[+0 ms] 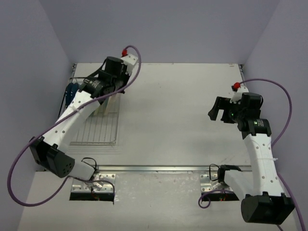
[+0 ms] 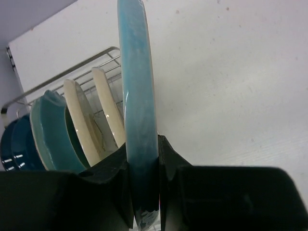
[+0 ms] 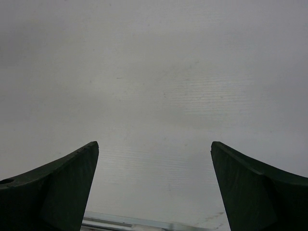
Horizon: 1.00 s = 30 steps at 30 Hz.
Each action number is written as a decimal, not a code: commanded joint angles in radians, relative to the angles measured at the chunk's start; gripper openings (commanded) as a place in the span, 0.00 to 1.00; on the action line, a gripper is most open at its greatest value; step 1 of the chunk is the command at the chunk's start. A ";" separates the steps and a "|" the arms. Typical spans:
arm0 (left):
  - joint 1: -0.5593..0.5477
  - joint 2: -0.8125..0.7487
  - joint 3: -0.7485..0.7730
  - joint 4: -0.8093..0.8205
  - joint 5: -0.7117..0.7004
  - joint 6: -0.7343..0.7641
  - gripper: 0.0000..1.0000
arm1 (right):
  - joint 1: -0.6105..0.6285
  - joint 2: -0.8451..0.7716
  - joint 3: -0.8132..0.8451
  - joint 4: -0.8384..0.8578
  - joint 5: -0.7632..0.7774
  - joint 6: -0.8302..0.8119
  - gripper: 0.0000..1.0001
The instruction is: Unload the plates from the dish rack
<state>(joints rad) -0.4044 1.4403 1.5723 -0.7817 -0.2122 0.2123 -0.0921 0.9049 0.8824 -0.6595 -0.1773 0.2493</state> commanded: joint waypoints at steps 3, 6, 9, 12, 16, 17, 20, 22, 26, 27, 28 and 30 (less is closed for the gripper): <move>-0.302 -0.211 -0.273 0.409 -0.312 0.456 0.00 | -0.005 0.111 0.120 -0.009 -0.280 0.083 0.99; -0.435 -0.251 -0.394 0.517 -0.411 0.603 0.00 | -0.003 0.155 0.157 -0.006 -0.384 0.109 0.99; -0.526 -0.271 -0.464 0.575 -0.444 0.688 0.00 | -0.003 0.208 0.198 0.007 -0.483 0.140 0.99; -0.591 -0.295 -0.559 0.687 -0.479 0.766 0.00 | 0.000 0.265 0.220 0.016 -0.615 0.171 0.99; -0.739 -0.338 -0.769 1.014 -0.570 1.021 0.00 | 0.027 0.359 0.226 0.072 -0.811 0.254 0.97; -0.770 -0.342 -0.807 1.073 -0.578 1.077 0.00 | 0.039 0.367 0.223 0.080 -0.842 0.260 0.97; -0.831 -0.345 -0.882 1.281 -0.589 1.201 0.00 | 0.085 0.389 0.225 0.080 -0.876 0.245 0.98; -0.859 -0.334 -0.909 1.364 -0.585 1.255 0.00 | 0.168 0.405 0.225 0.079 -0.889 0.235 0.98; -0.888 -0.292 -0.896 1.422 -0.589 1.281 0.00 | 0.222 0.456 0.234 0.088 -0.910 0.241 0.98; -0.892 -0.283 -0.887 1.429 -0.590 1.279 0.00 | 0.231 0.469 0.240 0.085 -0.910 0.240 0.98; -0.896 -0.274 -0.880 1.434 -0.592 1.278 0.00 | 0.234 0.491 0.245 0.082 -0.910 0.238 0.98; -0.900 -0.266 -0.874 1.443 -0.595 1.277 0.00 | 0.238 0.515 0.250 0.079 -0.911 0.237 0.97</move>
<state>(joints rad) -1.2925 1.1746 0.6231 0.3990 -0.7339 1.4166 0.1367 1.3694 1.0832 -0.6070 -1.0458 0.4801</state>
